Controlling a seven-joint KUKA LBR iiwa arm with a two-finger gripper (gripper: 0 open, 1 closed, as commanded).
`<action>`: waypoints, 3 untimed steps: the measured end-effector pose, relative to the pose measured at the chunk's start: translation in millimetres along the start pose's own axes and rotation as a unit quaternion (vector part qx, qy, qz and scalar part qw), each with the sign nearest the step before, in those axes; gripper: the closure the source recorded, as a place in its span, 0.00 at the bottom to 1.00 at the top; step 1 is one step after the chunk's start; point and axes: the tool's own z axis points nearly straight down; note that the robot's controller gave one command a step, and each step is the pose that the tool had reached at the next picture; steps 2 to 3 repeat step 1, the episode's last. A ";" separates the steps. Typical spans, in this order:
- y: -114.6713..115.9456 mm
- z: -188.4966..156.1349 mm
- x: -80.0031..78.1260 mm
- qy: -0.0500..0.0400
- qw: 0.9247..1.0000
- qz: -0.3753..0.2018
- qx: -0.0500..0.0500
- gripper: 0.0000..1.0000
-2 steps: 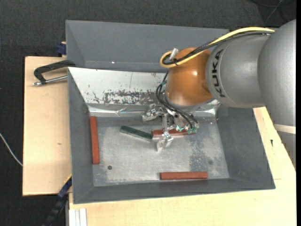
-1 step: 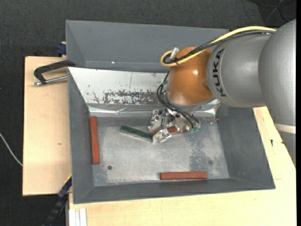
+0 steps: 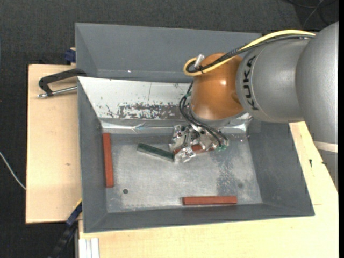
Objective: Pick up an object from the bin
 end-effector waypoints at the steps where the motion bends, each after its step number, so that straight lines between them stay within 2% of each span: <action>1: 19.5 -176.6 8.6 -0.010 1.000 0.000 0.001 1.00; 3: 19.5 -176.6 8.6 -0.010 1.000 0.000 0.001 1.00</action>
Offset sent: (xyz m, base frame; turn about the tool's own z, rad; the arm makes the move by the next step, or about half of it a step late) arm 0.0000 0.0000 0.0000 0.0000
